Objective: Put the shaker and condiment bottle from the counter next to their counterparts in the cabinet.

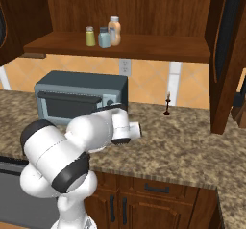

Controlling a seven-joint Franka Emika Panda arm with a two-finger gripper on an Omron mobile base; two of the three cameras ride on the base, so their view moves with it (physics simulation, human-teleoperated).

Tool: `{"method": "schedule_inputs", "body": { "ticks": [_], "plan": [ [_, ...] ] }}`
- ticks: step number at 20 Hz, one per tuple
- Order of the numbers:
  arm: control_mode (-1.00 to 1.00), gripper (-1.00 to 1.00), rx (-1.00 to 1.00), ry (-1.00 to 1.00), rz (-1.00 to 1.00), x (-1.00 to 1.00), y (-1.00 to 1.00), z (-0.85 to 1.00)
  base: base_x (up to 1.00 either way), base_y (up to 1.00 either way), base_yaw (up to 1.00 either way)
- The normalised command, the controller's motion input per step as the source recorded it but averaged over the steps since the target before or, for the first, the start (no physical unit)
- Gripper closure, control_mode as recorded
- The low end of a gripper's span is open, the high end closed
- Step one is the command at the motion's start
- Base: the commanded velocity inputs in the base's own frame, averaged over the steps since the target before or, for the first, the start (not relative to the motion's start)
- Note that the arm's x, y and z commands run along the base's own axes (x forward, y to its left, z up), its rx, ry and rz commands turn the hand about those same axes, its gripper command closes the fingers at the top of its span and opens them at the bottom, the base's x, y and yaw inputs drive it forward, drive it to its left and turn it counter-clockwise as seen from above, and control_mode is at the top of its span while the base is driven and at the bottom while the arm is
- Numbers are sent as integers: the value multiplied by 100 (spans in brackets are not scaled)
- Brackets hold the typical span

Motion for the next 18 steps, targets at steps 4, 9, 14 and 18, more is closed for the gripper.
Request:
{"method": "schedule_inputs", "body": {
  "ticks": [4, 9, 14, 18],
  "plan": [
    [-100, -100, 0, 2, 0, 10, 0, -2, 0, 0, 0],
    [-100, -100, 0, 2, 0, 12, 0, -5, 0, 0, 0],
    [-100, -100, -2, 1, 0, 10, 0, -11, 0, 0, 0],
    [-100, -100, -5, 0, 0, 14, 0, -21, 0, 0, 0]
  ]
}}
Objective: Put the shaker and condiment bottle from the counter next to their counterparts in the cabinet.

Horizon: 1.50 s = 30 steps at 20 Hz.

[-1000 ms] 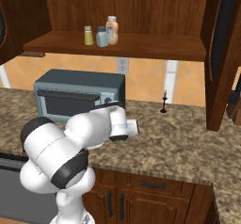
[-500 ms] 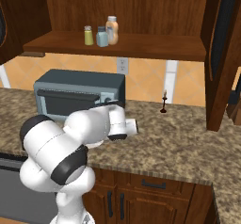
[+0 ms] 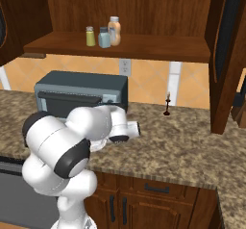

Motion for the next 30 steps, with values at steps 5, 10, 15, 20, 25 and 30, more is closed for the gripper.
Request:
{"method": "schedule_inputs", "body": {
  "ticks": [5, 10, 15, 20, 25, 30],
  "plan": [
    [-100, -100, -4, 0, 0, 11, 0, -17, 0, 0, 0],
    [-100, -100, -3, 0, 0, 7, 1, -7, 0, 0, 0],
    [-100, -100, -1, 0, 0, 2, 11, -1, 0, 0, 0],
    [-100, -100, 0, 0, 0, 0, 15, 0, 0, 0, 0],
    [-100, -100, 0, 1, -2, 0, 18, 0, 0, 0, 0],
    [-100, -100, 0, 1, -2, 0, 16, 0, 0, 0, 0]
  ]
}}
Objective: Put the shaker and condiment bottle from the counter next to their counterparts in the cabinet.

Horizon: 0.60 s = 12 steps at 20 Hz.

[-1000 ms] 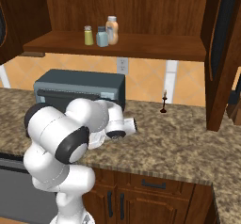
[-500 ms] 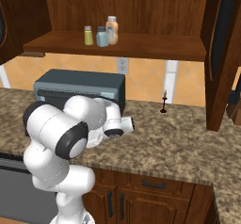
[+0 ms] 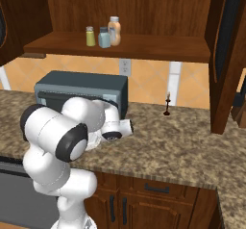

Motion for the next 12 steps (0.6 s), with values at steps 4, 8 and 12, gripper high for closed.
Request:
{"method": "schedule_inputs", "body": {
  "ticks": [4, 8, 12],
  "plan": [
    [-100, -100, 0, 2, -3, 0, 14, 0, 0, 0, 0],
    [-100, -100, 0, 2, -3, 0, 10, 0, 0, 0, 0],
    [-100, -100, 0, 2, -3, 0, 9, 0, 0, 0, 0]
  ]
}}
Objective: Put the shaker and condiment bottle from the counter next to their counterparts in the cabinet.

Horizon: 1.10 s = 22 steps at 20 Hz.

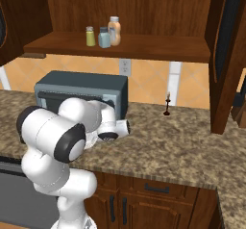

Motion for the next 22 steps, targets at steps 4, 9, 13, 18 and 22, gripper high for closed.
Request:
{"method": "schedule_inputs", "body": {
  "ticks": [4, 9, 13, 18, 22],
  "plan": [
    [-100, -100, 0, 2, -4, 0, 11, 0, 0, 0, 0],
    [-100, -100, 0, 2, -5, 0, 14, 0, 0, 0, 0],
    [-100, -100, 0, 2, -6, 0, 15, 0, 0, 0, 0],
    [-100, -100, 0, 1, -6, 0, 16, -1, 0, 0, 0],
    [-100, 100, 0, 1, -5, 0, 14, -5, 0, 0, 0]
  ]
}}
